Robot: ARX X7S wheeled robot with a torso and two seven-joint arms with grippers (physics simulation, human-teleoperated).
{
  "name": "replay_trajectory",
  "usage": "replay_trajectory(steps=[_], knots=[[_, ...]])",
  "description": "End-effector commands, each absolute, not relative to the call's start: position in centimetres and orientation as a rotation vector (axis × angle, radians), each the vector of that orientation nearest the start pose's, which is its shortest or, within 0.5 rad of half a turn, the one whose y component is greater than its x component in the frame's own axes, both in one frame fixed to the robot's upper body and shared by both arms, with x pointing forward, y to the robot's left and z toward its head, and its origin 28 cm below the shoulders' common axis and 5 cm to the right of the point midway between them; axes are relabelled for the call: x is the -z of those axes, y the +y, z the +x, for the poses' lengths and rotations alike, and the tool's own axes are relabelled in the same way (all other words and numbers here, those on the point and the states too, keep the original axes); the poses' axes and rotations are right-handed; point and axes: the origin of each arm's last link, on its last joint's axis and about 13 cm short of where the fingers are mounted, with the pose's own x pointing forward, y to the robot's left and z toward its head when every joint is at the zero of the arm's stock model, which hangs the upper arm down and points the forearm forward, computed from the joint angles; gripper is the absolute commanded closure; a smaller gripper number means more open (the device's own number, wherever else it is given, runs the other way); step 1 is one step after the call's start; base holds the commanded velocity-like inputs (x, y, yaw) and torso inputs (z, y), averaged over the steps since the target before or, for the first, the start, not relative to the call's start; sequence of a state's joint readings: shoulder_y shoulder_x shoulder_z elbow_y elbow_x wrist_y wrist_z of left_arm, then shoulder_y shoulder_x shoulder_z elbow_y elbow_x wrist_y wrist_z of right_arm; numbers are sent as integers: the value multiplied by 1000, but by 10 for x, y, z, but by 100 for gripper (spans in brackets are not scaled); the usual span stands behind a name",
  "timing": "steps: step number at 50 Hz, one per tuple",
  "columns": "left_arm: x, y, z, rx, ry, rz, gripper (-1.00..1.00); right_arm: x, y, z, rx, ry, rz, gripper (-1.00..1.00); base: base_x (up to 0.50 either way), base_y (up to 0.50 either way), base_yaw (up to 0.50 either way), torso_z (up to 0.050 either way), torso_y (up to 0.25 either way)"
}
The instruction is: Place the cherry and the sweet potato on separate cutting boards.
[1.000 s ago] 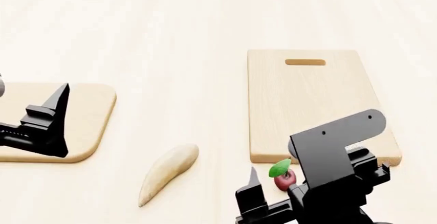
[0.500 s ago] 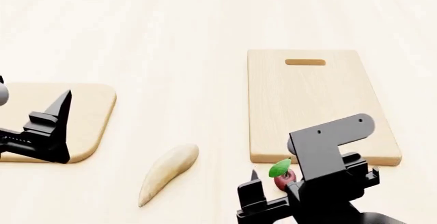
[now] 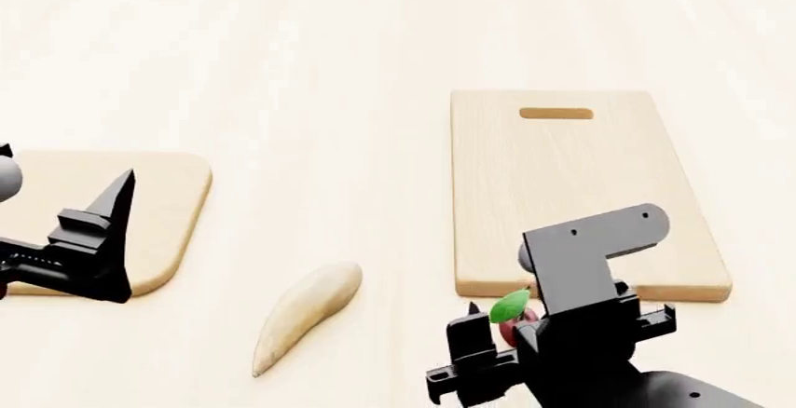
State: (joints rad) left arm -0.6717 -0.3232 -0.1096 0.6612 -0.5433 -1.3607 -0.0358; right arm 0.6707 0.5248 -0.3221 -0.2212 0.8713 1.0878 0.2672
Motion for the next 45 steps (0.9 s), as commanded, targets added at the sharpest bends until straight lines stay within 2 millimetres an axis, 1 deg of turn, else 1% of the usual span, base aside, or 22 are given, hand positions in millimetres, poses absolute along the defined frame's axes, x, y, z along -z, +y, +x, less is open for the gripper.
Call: replay_trajectory(steps=[1, 5, 10, 15, 19, 21, 25, 26, 27, 28, 30, 31, 33, 38, 42, 43, 45], knots=[[-220, 254, 249, 195, 18, 45, -100, -161, -136, 276, -280, 398, -100, 100, 0, 0, 0, 0, 0], [-220, 254, 248, 194, 18, 45, -100, -169, -137, 269, -279, 367, -93, 100, 0, 0, 0, 0, 0], [-220, 254, 247, 194, 16, 43, -100, -185, -140, 257, -274, 321, -98, 100, 0, 0, 0, 0, 0], [-220, 255, 247, 193, 16, 42, -100, -195, -141, 254, -276, 295, -97, 100, 0, 0, 0, 0, 0], [-221, 254, 247, 198, 13, 42, -100, -213, -139, 258, -269, 252, -110, 100, 0, 0, 0, 0, 0], [-220, 253, 248, 198, 13, 42, -100, -218, -139, 265, -252, 242, -114, 100, 0, 0, 0, 0, 0], [-219, 253, 248, 201, 15, 41, -100, -224, -140, 286, -210, 227, -87, 100, 0, 0, 0, 0, 0], [-219, 253, 248, 201, 16, 42, -100, -226, -139, 295, -192, 225, -81, 100, 0, 0, 0, 0, 0], [-219, 253, 248, 201, 16, 42, -100, -226, -139, 298, -184, 223, -84, 100, 0, 0, 0, 0, 0], [-220, 254, 248, 200, 16, 42, -100, -230, -139, 308, -161, 219, -63, 100, 0, 0, 0, 0, 0], [-221, 254, 248, 200, 15, 39, -100, -235, -138, 317, -151, 213, -56, 100, 0, 0, 0, 0, 0], [-221, 253, 248, 202, 13, 37, -100, -238, -138, 327, -138, 213, -49, 100, 0, 0, 0, 0, 0], [-222, 252, 249, 210, 14, 37, -100, -240, -138, 339, -121, 221, -42, 100, 0, 0, 0, 0, 0], [-221, 249, 250, 229, 18, 36, -100, -233, -136, 373, -73, 271, -44, 100, 0, 0, 0, 0, 0], [-222, 245, 249, 239, 19, 40, -100, -218, -136, 412, -16, 328, -18, 100, 0, 0, 0, 0, 0], [-223, 245, 249, 241, 17, 40, -100, -213, -137, 418, -6, 352, -24, 100, 0, 0, 0, 0, 0], [-226, 248, 248, 240, 13, 40, -100, -211, -135, 425, 2, 366, -22, 100, 0, 0, 0, 0, 0]])
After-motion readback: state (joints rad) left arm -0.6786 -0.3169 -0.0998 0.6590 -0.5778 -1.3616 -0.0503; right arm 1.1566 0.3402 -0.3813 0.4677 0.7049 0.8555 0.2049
